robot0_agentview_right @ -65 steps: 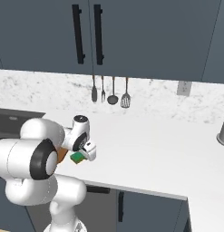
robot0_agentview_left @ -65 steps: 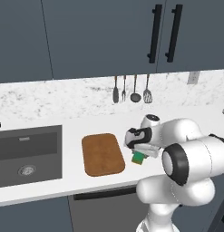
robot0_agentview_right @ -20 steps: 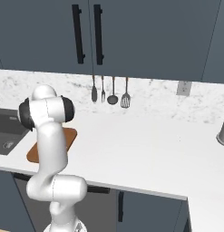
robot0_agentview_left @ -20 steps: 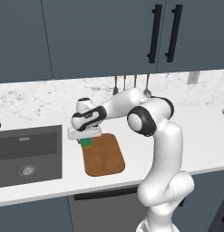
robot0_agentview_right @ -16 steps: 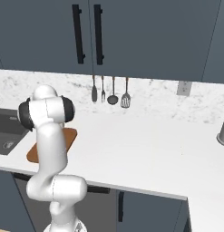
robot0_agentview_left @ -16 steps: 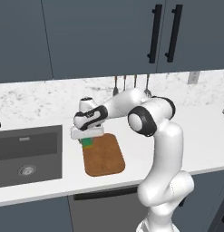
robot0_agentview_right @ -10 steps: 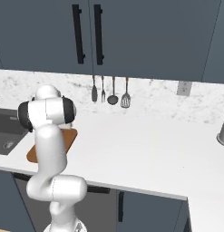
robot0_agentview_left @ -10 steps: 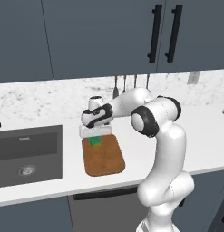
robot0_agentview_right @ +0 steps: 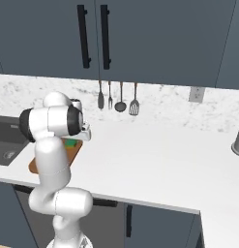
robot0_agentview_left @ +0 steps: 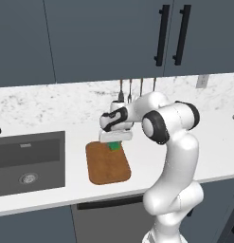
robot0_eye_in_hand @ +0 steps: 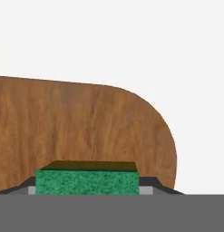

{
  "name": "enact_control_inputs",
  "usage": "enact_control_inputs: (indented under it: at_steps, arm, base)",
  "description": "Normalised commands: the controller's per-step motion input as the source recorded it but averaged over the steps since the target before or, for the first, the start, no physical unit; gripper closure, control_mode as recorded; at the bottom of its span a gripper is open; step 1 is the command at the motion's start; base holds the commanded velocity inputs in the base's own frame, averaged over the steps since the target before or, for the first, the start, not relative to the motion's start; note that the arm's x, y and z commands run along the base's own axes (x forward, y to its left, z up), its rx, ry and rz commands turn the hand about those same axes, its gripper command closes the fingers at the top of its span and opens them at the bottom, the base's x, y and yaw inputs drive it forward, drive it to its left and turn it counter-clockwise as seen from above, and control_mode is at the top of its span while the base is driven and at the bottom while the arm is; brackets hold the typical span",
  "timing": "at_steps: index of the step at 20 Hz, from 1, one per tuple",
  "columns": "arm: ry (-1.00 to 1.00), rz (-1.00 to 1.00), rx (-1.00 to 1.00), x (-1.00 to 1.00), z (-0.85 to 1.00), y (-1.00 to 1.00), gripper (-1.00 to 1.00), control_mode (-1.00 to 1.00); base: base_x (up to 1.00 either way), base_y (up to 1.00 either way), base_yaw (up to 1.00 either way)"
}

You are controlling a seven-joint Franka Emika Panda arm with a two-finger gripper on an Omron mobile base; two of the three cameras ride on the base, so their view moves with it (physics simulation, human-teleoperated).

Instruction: Pick up the sponge from the counter and clean the cutting board by briefly scrubbing or pressing down on the cutting board. Once finished, release the sponge.

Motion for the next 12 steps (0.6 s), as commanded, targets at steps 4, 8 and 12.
enact_control_inputs:
  at_steps: [4, 8, 12]
  arm:
    - [0.0, 0.0, 0.01, -0.42, -0.25, -0.33, 1.0, -1.0]
    - [0.0, -0.02, 0.07, -0.97, -0.15, 0.0, 1.0, -1.0]
    - [0.0, -0.05, 0.08, -0.97, -0.17, 0.0, 1.0, -1.0]
  base:
    - [0.0, 0.0, 0.0]
    - [0.0, 0.0, 0.0]
    - [0.0, 0.0, 0.0]
